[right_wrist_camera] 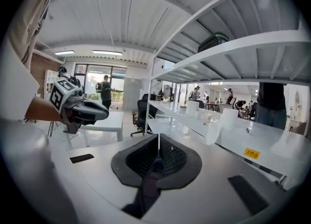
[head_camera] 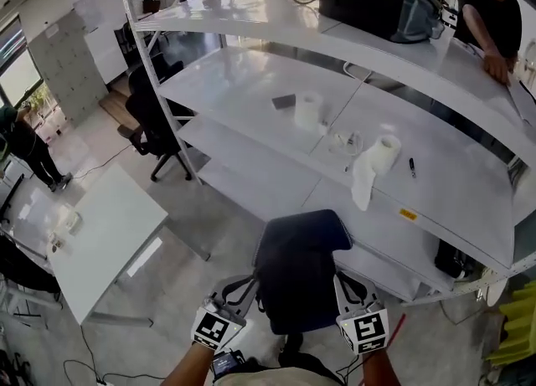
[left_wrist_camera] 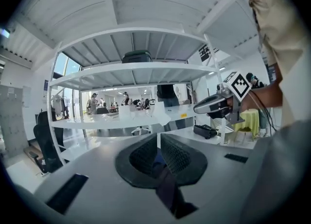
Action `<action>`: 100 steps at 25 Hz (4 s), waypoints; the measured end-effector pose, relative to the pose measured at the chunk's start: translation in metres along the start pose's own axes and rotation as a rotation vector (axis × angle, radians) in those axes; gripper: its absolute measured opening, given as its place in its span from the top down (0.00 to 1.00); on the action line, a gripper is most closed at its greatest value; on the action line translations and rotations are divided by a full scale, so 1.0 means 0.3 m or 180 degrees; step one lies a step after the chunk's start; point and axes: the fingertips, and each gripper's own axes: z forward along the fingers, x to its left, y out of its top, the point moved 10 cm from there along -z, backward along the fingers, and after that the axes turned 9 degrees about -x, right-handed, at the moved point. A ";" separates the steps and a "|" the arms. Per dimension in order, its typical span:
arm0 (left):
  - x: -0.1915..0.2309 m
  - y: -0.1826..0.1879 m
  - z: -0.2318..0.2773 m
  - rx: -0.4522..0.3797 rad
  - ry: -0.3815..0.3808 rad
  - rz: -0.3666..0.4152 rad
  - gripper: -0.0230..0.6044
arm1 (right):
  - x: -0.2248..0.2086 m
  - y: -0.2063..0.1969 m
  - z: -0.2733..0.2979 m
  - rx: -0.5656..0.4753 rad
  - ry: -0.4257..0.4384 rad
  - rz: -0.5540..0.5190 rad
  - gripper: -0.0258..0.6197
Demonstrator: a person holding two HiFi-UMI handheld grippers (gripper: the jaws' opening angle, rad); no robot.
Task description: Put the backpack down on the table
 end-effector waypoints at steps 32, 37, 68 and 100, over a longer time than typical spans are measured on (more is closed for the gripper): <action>0.092 -1.039 0.274 0.0971 0.0362 -0.1377 0.48 | -0.154 -1.043 0.498 0.1362 0.0280 0.1154 0.52; 0.077 -1.059 0.310 0.1015 0.0350 -0.1222 0.62 | -0.114 -1.074 0.538 0.1337 0.0232 0.0979 0.59; 0.266 -0.383 -0.324 0.0445 0.1161 -0.0683 0.83 | 0.376 -0.253 0.587 0.0463 0.0786 0.0356 0.82; 1.236 -0.028 -1.217 -0.0207 0.2266 -0.0087 0.83 | 1.348 0.553 1.446 -0.0512 0.1738 -0.0001 0.82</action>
